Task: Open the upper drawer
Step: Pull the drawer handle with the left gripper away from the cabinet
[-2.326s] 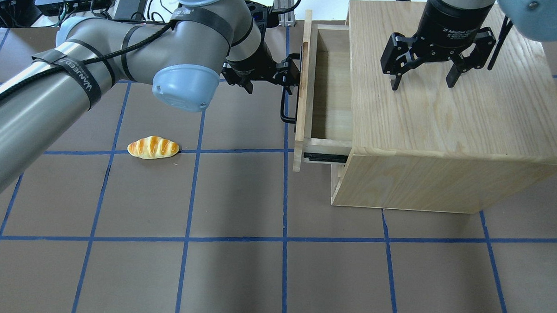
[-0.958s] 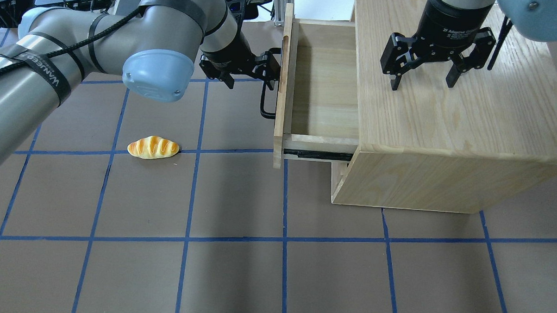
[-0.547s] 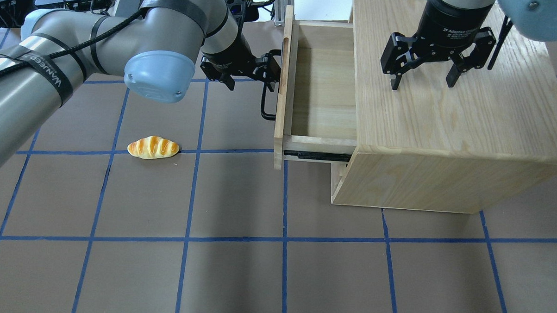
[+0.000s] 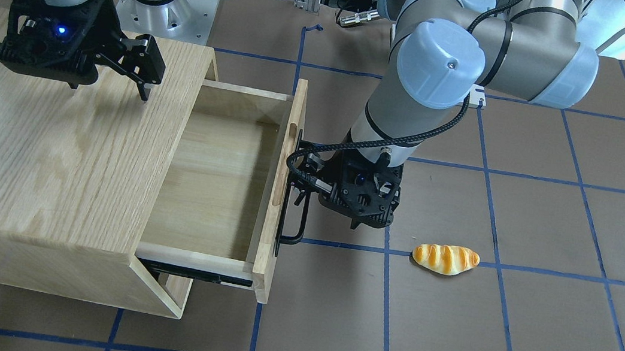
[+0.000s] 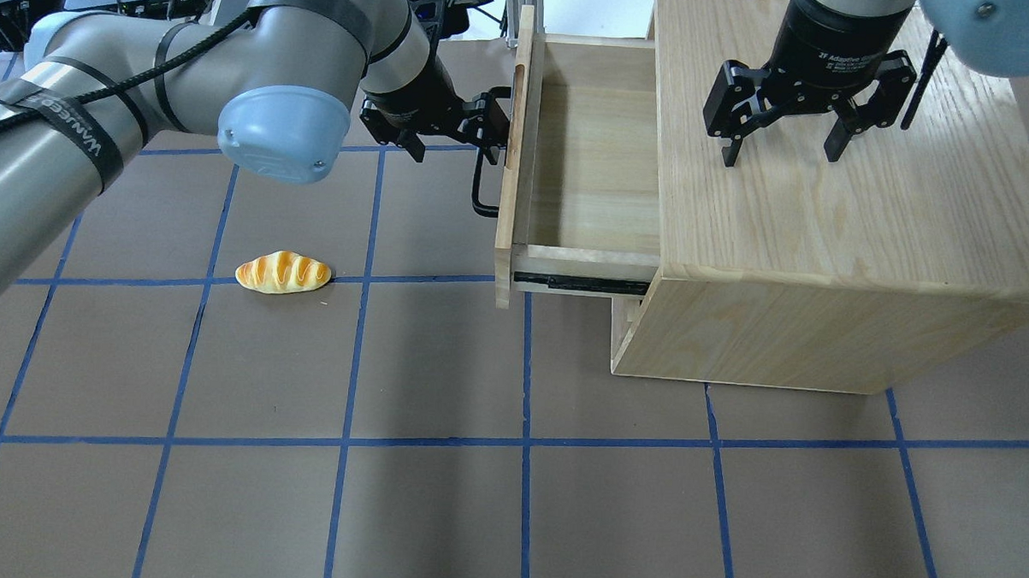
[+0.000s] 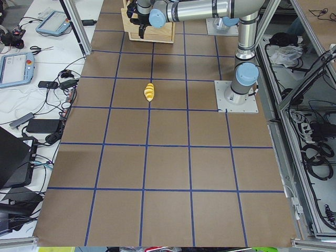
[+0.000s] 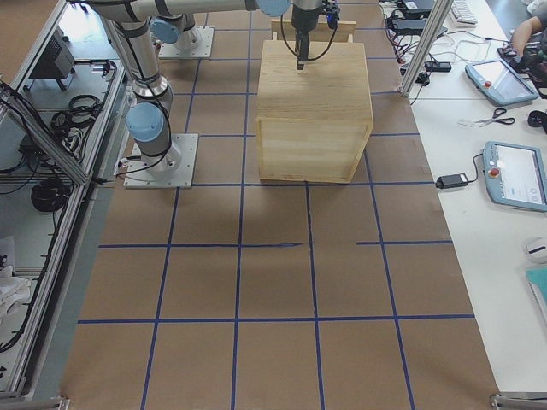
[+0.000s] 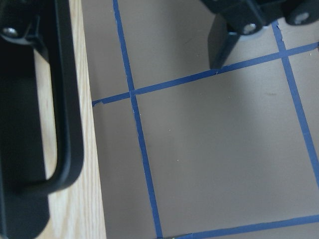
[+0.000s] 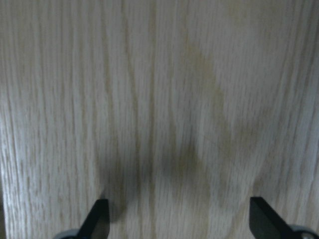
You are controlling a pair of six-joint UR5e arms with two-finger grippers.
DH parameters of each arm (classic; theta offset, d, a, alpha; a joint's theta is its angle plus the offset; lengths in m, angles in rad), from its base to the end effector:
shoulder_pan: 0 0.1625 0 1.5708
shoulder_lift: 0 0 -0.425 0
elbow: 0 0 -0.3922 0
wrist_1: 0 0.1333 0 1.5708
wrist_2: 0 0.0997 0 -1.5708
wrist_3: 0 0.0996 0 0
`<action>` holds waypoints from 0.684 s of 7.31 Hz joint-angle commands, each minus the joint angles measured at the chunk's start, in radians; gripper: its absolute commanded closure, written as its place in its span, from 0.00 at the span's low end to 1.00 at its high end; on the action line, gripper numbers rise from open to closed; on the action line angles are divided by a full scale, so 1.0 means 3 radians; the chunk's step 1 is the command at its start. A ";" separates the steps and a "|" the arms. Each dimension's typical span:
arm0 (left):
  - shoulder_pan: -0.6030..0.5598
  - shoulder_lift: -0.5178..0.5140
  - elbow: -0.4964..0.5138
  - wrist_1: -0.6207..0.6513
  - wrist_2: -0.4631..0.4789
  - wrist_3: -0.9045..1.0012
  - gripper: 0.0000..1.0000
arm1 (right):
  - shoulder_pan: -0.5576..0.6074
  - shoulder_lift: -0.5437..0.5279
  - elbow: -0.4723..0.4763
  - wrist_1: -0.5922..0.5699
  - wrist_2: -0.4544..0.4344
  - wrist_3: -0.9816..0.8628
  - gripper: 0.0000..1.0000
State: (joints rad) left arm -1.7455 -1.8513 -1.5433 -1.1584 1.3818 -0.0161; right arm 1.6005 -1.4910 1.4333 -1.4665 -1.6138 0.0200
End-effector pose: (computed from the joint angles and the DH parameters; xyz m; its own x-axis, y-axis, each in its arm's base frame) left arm -0.2560 -0.5756 0.3920 -0.9647 0.1844 0.1880 0.1561 0.9754 -0.1557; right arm 0.1444 -0.5163 0.5047 -0.9990 -0.0117 0.0439 -0.0097 0.9989 0.0457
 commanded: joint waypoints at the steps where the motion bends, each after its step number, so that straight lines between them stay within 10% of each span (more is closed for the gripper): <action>1: 0.0142 0.0040 -0.0025 -0.0096 0.0001 0.0160 0.00 | 0.0003 0.0000 0.0003 0.0000 0.0000 -0.0005 0.00; 5: 0.0260 0.0061 -0.0025 -0.0168 0.0108 0.0258 0.00 | 0.0003 0.0000 -0.0002 0.0000 0.0000 -0.0005 0.00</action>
State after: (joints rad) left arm -1.6781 -1.8340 -1.5500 -1.2038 1.4108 0.0569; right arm 1.6014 -1.4910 1.4330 -1.4665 -1.6138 0.0193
